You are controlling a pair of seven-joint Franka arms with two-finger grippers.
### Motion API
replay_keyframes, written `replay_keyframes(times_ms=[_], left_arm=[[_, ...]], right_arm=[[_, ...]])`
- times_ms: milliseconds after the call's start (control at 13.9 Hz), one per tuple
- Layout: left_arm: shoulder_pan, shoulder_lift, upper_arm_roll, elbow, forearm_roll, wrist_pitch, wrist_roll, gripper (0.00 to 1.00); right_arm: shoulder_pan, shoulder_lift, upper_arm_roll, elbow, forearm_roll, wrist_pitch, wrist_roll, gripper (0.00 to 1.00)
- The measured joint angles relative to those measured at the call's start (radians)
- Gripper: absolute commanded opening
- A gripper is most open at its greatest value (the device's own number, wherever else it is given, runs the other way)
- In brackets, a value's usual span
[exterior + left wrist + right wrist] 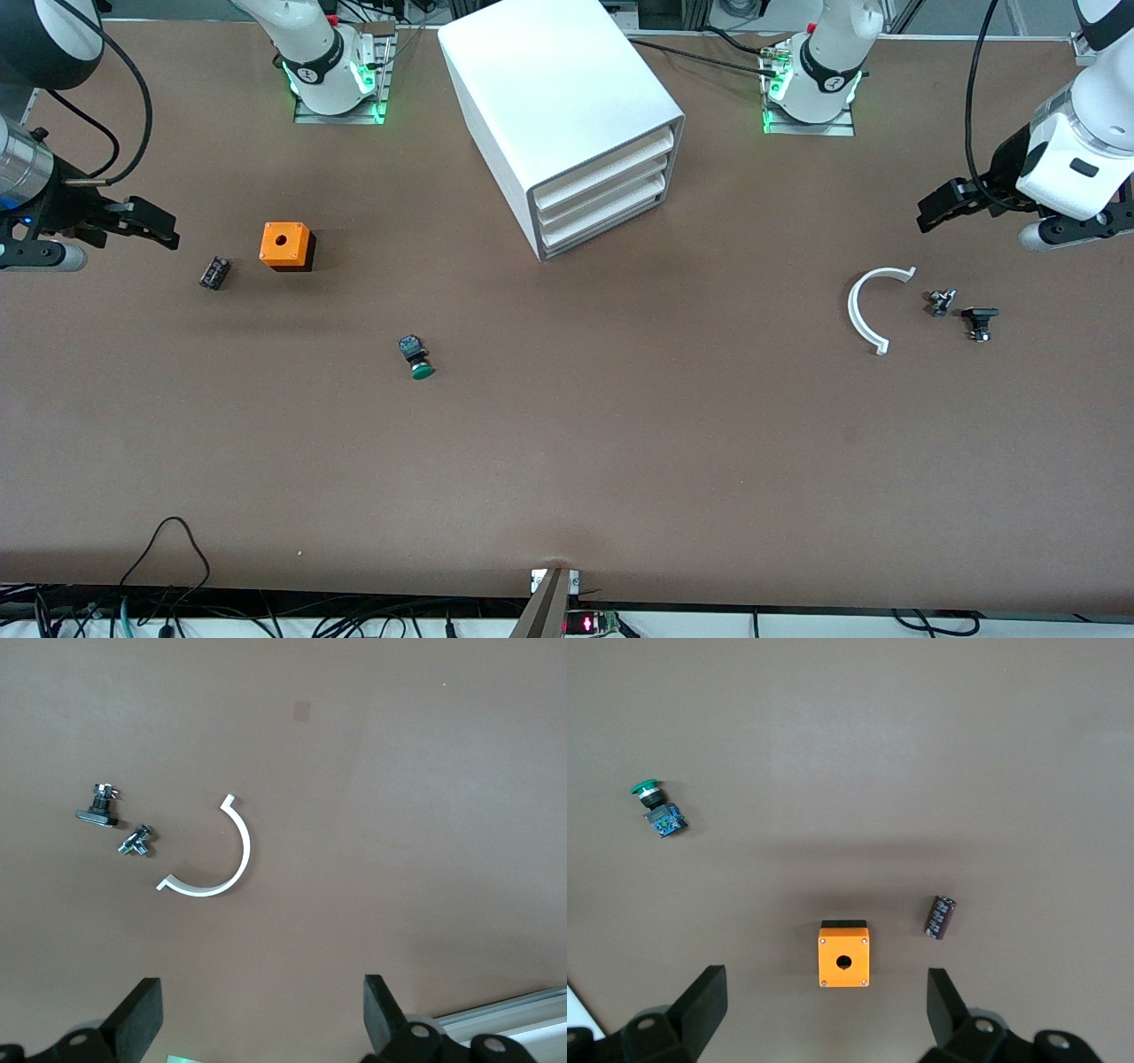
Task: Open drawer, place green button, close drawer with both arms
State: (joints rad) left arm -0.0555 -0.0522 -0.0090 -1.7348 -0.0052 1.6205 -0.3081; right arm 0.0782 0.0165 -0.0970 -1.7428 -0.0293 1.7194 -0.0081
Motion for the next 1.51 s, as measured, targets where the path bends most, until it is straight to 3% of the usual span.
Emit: replay_keyframes(times_ms=[648,1513], left_arm=[[0.000,0.044,-0.004,0.065,0.000,-0.041,0.019,1.00],[0.001,0.061,-0.004,0.070,0.000,-0.050,0.020,1.00]], right_arm=[[0.000,0.000,-0.006,0.000,0.000,0.030,0.000,1.00],[0.000,0.001,-0.004,0.000,0.000,0.034,0.000,1.00]])
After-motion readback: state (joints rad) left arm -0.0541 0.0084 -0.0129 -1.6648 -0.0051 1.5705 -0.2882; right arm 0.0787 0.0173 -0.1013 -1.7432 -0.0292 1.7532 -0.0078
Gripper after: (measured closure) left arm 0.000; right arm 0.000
